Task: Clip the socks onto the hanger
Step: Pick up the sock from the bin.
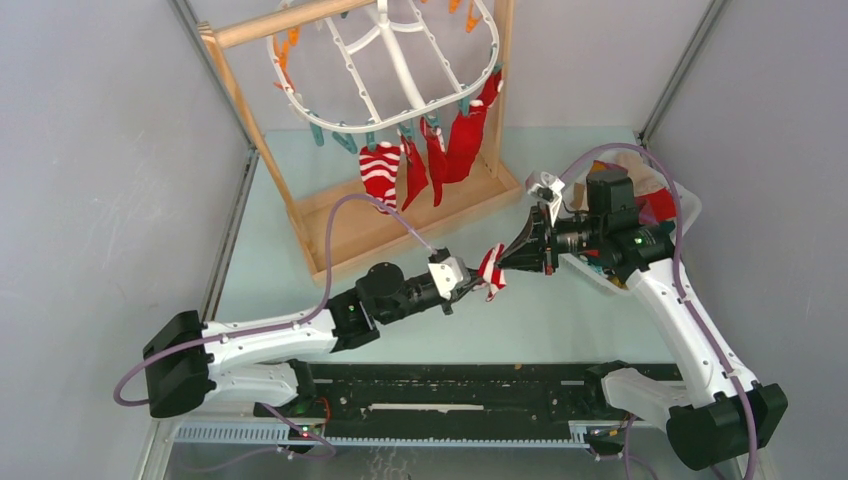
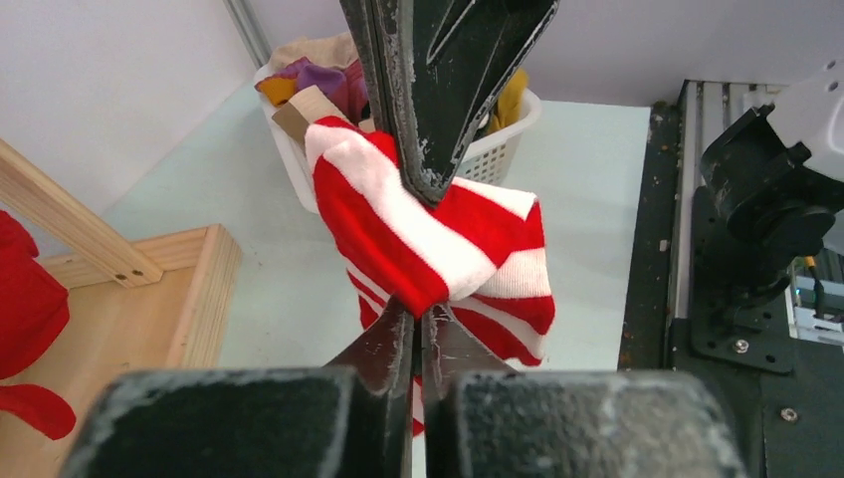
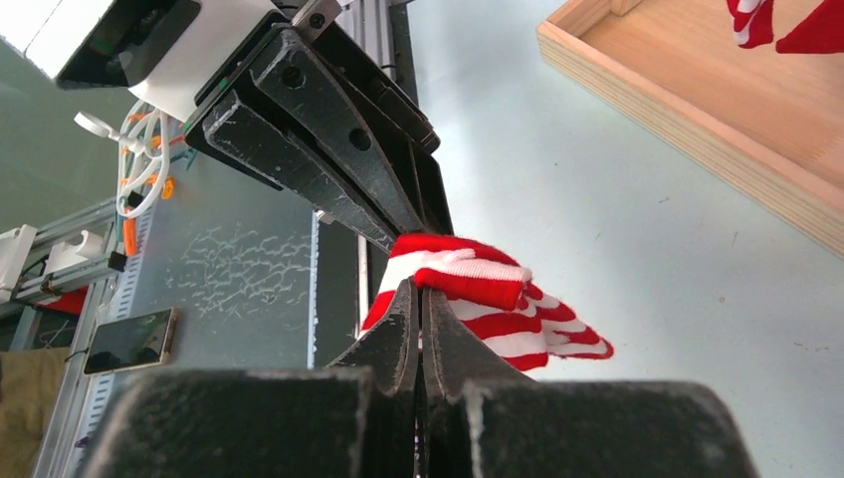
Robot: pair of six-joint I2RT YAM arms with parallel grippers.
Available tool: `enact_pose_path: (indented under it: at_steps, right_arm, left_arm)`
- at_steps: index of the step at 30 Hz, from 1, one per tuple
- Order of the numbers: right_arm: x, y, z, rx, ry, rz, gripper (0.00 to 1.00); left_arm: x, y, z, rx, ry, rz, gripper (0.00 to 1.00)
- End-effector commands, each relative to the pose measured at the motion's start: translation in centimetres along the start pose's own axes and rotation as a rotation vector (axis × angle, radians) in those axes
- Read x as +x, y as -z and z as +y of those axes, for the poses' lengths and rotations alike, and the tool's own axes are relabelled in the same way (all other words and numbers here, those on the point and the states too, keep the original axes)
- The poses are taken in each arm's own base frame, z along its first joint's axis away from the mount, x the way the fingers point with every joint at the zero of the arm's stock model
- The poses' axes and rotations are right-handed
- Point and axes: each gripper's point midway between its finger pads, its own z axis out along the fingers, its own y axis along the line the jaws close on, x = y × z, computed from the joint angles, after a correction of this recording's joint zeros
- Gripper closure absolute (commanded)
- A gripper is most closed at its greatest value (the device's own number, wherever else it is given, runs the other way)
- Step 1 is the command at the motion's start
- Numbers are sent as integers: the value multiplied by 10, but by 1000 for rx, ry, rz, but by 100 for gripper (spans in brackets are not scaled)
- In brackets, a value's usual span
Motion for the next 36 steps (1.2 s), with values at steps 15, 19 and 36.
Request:
enact_pose_path:
  at_steps: [15,19,36]
  right_arm:
    - [11,11,23,-78,799,27,15]
    - [-3,2,30,-94,919,-1,14]
    - [-7,-26,54,39,1083,-97,62]
  left_arm:
    - [-88,84,27,109,697,-499,100]
    - [-101,98,33,90,740,-559,100]
    - [-59,104,64,-146,1411,-364,100]
